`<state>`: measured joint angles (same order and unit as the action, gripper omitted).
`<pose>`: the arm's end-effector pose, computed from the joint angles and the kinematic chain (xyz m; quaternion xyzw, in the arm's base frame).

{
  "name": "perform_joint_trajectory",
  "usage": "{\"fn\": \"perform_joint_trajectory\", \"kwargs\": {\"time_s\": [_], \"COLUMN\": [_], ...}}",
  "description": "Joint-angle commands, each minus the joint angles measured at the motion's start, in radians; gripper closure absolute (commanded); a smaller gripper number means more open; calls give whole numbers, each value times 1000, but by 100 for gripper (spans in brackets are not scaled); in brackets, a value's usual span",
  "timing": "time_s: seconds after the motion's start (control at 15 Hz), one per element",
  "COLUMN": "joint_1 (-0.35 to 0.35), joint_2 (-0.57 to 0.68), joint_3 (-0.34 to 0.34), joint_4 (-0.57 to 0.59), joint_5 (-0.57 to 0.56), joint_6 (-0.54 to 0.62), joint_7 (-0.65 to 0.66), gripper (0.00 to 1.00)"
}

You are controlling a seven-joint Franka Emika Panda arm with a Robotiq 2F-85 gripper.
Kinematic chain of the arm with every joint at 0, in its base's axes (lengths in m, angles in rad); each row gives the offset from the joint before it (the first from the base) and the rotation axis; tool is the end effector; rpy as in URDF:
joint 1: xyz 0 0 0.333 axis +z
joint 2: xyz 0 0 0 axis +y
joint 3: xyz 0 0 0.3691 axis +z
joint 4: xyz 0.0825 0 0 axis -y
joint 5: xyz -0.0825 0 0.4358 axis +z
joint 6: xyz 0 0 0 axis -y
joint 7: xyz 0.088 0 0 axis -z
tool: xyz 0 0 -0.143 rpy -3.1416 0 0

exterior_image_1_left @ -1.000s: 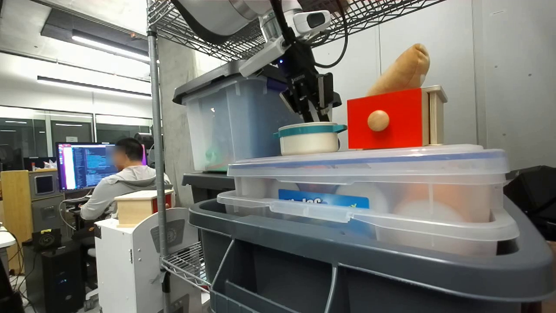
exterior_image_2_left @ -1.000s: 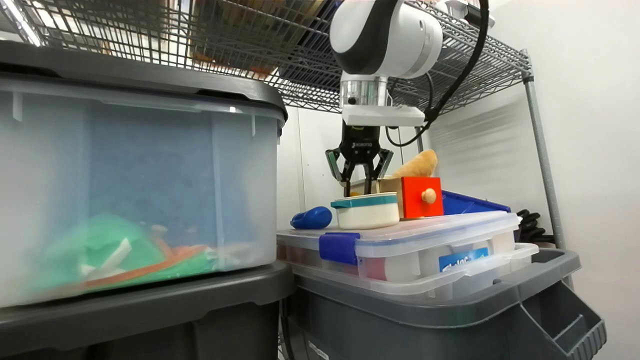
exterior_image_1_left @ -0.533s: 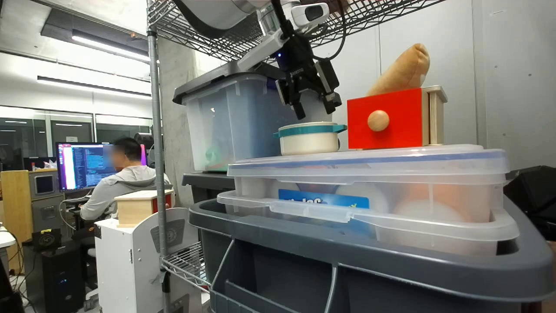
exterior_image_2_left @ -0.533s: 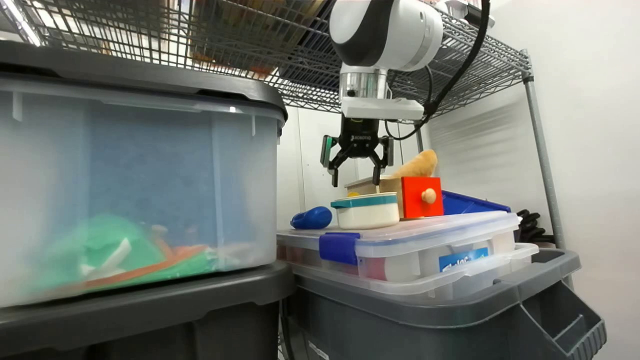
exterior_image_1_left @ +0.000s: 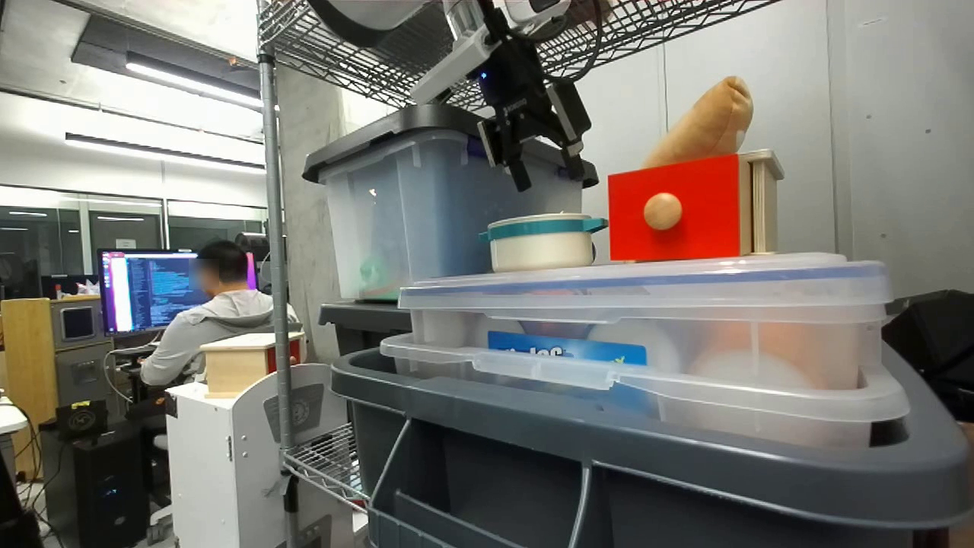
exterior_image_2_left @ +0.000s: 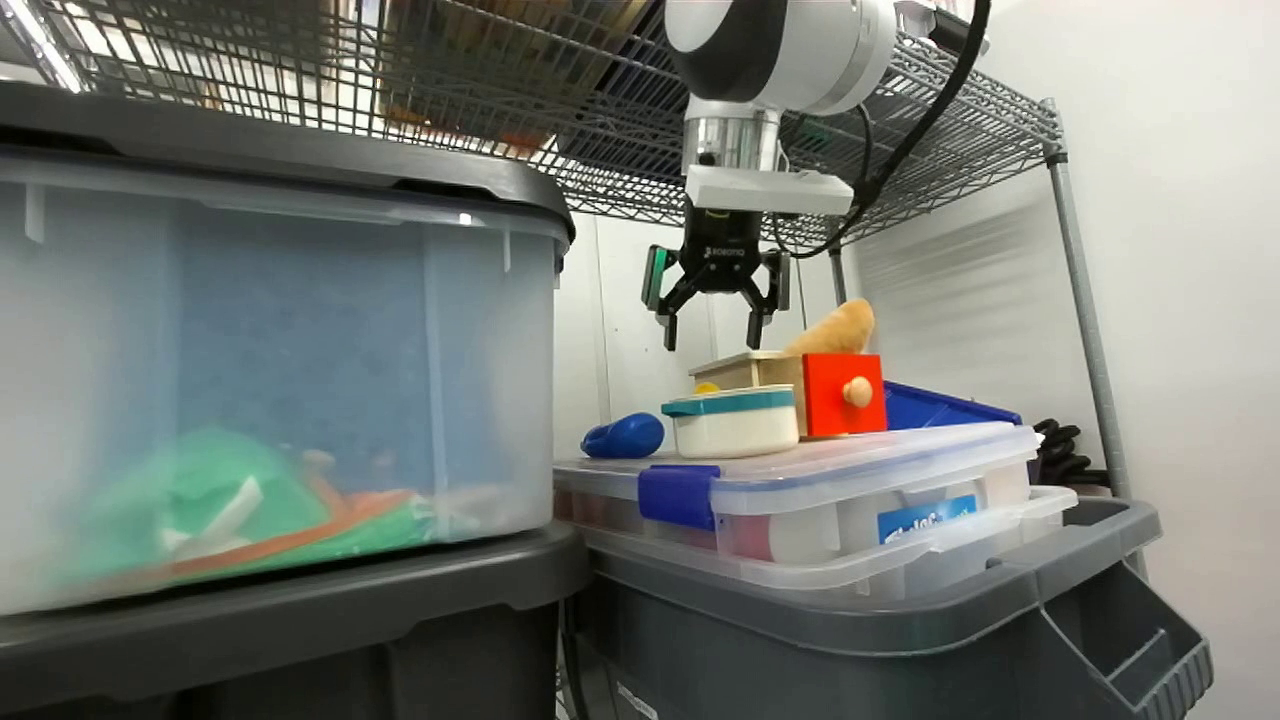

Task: Put the knife in the dish and then remove the knife from the dish and put it back on the box

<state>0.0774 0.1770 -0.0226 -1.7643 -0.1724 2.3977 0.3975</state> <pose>0.7236 0.0352 0.5118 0.9645 -0.1170 0.2360 0.0206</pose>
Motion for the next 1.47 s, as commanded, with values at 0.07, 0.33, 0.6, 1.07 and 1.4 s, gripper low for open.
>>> {"fn": "perform_joint_trajectory", "kwargs": {"time_s": [0.07, 0.33, 0.6, 1.07, 1.4], "joint_1": [-5, -7, -9, -11, -7], "joint_2": [-26, -23, -17, 21, 39], "joint_3": [1, 0, -1, -9, -10], "joint_4": [-29, -35, -39, -33, -26], "joint_5": [6, 5, 4, -2, 1], "joint_6": [9, 13, 14, 20, 13], "joint_7": [-19, -20, -20, -12, -13], "gripper": [0, 0, 0, 0, 0]}}
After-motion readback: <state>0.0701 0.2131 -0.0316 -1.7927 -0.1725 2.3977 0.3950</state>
